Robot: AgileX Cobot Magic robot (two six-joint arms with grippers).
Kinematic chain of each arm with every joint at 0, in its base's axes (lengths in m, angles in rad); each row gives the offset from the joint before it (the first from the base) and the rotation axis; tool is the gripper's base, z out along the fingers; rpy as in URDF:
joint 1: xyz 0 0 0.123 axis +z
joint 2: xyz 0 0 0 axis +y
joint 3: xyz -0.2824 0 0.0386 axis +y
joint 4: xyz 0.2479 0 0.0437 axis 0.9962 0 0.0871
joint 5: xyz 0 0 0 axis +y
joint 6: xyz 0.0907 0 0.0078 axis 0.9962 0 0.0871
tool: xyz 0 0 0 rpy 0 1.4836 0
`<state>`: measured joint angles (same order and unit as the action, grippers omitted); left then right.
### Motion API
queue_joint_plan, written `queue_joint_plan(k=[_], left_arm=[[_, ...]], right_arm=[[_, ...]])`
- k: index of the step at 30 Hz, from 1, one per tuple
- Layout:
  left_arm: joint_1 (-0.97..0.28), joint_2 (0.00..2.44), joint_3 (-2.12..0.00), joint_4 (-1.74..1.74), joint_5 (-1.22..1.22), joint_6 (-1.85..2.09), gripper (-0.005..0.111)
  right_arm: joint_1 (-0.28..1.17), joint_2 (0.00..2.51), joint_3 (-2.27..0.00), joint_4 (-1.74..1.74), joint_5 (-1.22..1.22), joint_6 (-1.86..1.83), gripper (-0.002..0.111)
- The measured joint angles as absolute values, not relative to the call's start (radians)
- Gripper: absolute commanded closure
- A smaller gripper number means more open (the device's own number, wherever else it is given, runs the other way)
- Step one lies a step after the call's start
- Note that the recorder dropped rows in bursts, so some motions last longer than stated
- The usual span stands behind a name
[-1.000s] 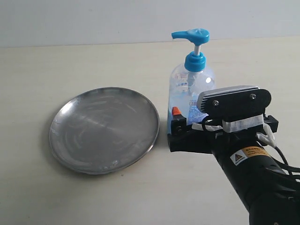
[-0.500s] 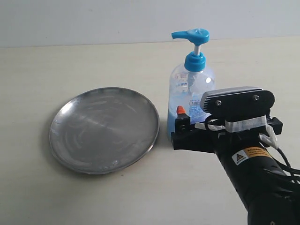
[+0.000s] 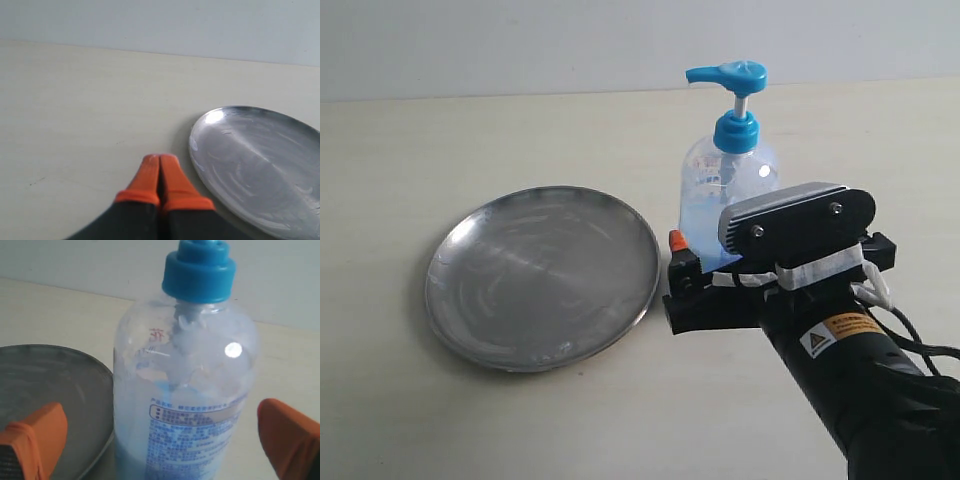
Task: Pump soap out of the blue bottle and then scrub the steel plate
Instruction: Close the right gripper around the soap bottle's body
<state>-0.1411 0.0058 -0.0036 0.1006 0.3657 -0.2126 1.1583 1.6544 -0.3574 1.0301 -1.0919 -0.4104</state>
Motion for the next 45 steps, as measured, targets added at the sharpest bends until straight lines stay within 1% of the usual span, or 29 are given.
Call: queue_joint_plan(k=[22, 34, 45], left_arm=[[-0.141, 0.006, -0.004, 0.101, 0.366, -0.213, 0.107], [-0.141, 0.006, -0.004, 0.101, 0.366, -0.213, 0.107], [-0.141, 0.006, -0.004, 0.101, 0.366, -0.213, 0.107]], right_arm=[[1.156, 1.654, -0.357, 1.074, -1.061, -0.44, 0.003], [1.076, 1.677, -0.357, 1.011, -1.069, -0.396, 0.003], [1.07, 1.733, -0.373, 0.97, -1.095, -0.336, 0.003]])
